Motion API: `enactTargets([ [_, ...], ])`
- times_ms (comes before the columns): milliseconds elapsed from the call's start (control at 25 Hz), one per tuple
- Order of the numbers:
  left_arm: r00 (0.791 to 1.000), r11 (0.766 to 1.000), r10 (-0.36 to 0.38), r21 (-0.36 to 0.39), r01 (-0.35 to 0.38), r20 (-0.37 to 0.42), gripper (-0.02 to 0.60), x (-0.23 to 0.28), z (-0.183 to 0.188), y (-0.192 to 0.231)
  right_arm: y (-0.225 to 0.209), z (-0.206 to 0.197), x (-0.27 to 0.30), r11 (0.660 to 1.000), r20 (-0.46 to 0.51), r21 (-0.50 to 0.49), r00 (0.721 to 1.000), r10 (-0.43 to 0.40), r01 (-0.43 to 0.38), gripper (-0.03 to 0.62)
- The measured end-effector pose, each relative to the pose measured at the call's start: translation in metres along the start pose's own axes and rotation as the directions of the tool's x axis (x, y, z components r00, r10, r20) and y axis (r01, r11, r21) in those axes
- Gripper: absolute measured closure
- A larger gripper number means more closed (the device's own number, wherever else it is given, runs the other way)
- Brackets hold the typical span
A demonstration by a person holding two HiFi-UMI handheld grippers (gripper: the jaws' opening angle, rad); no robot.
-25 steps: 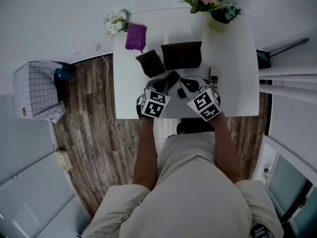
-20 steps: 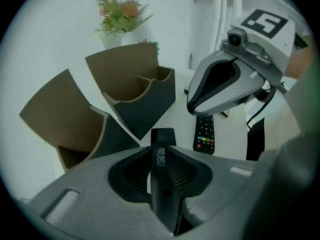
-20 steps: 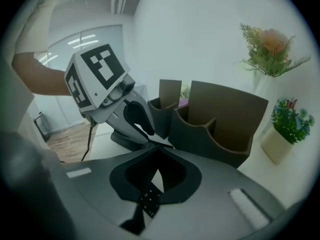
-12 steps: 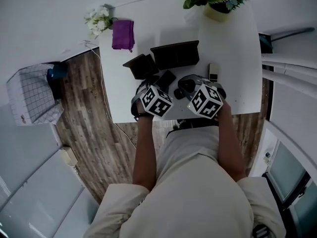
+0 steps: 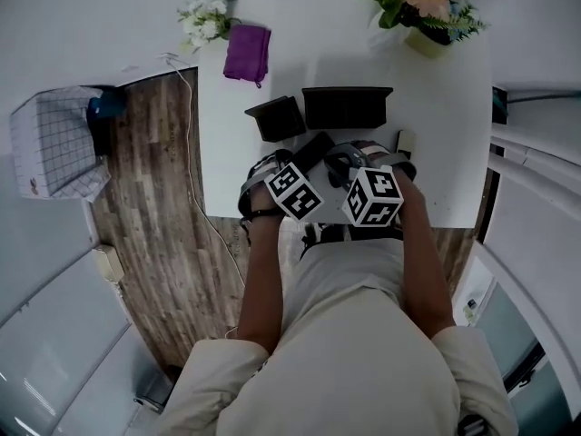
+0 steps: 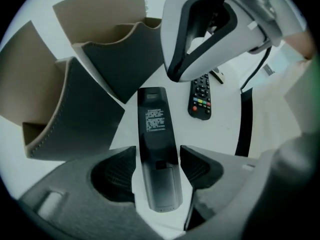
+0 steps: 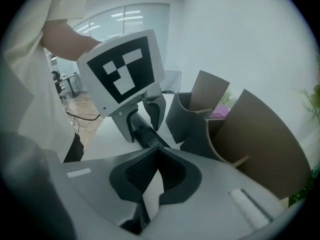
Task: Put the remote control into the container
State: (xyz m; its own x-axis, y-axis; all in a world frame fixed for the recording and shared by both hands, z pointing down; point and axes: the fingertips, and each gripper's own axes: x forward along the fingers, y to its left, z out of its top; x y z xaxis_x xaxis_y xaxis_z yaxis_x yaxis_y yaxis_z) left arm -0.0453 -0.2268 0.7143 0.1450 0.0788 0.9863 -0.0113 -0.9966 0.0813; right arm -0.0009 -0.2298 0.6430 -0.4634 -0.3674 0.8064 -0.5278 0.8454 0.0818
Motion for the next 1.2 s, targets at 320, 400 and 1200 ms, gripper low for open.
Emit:
enactTargets([
  [320, 0.999, 0.999, -0.036, -0.001, 0.036, 0.026, 0.351, -0.002, 0.002, 0.008, -0.009, -0.004, -0.007, 0.999, 0.012, 0.043, 1.000, -0.002, 0.001, 0.592],
  [400, 0.997, 0.999, -0.032, -0.022, 0.034, 0.069, 0.360, -0.005, 0.003, 0.009, -0.015, -0.007, -0.010, 0.997, 0.022, 0.077, 1.000, -0.014, 0.013, 0.592],
  [1200, 0.891, 0.982, 0.049, -0.186, 0.040, 0.451, 0.359, -0.054, 0.013, -0.033, -0.030, 0.001, -0.050, 0.427, 0.549, 0.813, 0.767, -0.332, -0.397, 0.379],
])
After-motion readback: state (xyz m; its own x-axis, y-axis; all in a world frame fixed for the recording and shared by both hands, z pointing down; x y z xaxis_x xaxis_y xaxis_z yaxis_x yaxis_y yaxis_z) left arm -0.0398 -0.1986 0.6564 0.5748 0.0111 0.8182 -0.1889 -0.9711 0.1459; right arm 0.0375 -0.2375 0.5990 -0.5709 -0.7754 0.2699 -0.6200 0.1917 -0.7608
